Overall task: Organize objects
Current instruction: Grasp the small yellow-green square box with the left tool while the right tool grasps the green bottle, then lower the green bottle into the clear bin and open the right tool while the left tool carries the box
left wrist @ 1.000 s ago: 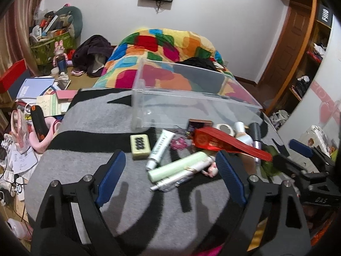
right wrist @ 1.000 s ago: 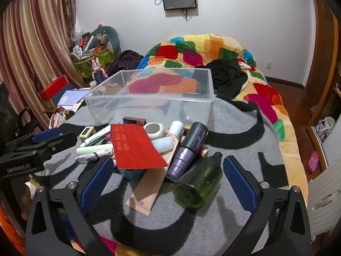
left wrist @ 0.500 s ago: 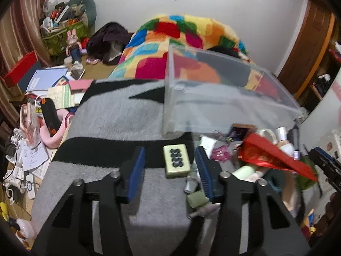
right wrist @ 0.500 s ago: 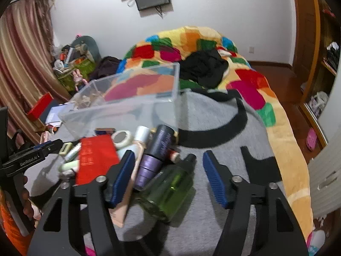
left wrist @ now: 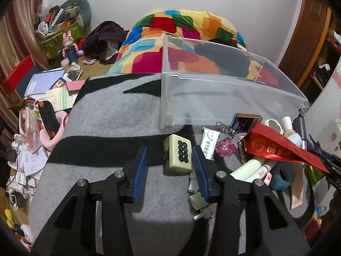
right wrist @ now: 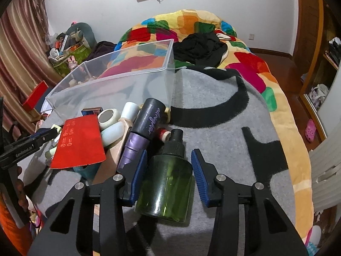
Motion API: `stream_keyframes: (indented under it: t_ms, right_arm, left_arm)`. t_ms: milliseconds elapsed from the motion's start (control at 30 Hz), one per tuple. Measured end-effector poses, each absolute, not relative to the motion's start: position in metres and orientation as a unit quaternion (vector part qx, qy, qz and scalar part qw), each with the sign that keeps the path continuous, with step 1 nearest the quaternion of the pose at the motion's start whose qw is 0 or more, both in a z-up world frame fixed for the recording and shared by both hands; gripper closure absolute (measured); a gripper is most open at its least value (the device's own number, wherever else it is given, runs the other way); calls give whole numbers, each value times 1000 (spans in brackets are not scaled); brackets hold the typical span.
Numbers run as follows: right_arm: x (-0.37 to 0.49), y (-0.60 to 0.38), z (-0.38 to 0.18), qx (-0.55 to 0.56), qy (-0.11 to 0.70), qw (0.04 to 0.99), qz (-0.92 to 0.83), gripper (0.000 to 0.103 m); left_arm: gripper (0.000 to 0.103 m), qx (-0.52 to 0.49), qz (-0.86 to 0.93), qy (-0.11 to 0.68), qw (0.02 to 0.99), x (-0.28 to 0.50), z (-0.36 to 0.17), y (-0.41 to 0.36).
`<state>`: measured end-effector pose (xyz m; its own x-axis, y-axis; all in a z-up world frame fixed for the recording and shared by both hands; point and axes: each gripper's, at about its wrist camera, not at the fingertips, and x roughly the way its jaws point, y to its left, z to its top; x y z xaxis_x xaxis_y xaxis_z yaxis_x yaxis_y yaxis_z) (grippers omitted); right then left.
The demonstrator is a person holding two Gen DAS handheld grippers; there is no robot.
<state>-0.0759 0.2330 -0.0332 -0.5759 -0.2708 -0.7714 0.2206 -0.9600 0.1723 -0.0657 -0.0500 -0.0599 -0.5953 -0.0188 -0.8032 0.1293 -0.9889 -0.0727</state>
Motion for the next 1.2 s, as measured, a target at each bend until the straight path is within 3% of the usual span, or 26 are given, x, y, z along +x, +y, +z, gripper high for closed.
stream_keyframes:
  t_ms: [133,233,267,333,1200]
  right_arm:
    - [-72,230,-32,435,-17,141,-889,64]
    - [-68,231,-31,432,-13,141,-890,64]
    - [-67,232,-30,430,-15,141,-892,64]
    - [-66,234,-27,425,-17,142,-894,64]
    - [-134,205,64,336,-8,204,-920,64]
  left_arm:
    - [61,458,-887,50,40,-71,-63,-46]
    - [71,462,-885,50,39,-74,-67,-47]
    - [81,461,-885,55,37,-73,-67,-48]
    - [88,458,-886,74,23,-70,-65,-52]
    - [88,341,-935,92,-1,-76,31,-65]
